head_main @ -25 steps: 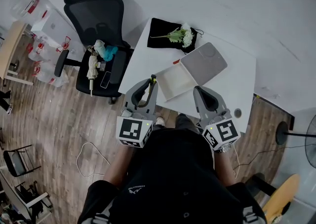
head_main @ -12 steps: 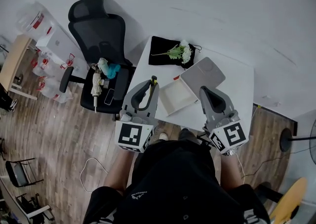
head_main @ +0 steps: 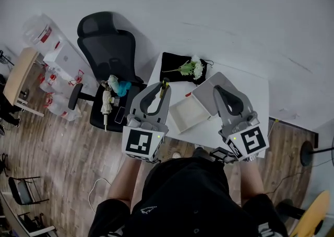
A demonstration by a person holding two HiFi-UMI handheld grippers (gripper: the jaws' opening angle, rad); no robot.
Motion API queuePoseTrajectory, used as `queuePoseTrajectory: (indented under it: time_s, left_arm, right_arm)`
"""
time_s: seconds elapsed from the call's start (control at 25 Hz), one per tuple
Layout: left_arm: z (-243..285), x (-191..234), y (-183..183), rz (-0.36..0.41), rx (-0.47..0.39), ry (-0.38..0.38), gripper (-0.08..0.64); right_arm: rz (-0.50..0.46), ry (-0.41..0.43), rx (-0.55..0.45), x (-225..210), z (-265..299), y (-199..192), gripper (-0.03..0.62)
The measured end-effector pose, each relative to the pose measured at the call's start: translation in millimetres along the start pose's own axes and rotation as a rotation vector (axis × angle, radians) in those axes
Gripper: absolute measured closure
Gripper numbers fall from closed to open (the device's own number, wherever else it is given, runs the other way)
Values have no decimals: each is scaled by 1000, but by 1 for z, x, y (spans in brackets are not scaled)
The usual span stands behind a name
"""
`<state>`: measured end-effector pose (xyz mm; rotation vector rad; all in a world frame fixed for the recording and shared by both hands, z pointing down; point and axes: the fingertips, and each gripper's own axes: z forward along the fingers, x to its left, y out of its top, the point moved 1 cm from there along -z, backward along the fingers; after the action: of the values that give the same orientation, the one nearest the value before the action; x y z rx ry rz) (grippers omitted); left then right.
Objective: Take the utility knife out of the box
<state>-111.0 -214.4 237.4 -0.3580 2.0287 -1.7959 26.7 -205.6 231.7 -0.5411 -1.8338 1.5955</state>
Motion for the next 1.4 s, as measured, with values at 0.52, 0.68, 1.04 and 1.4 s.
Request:
queuePoseTrajectory:
  time_s: [0.52,0.68,1.04,1.4]
  left_arm:
    - [-8,-4,-29,-39,59,8,497]
    - [-11,-4,-34,-55,66,16,497]
    - [-18,6,-16,-57,19,48,497]
    - [-16,4,-22,-60,39,36,497]
  right_arm:
    - [49,-19,21,-3,-2,-11,588]
    - [58,-17,23,-1,-3,-13,588]
    - [53,-17,10,5,-6,-8,588]
    - [82,-41,-6,-1,-5,-9,589]
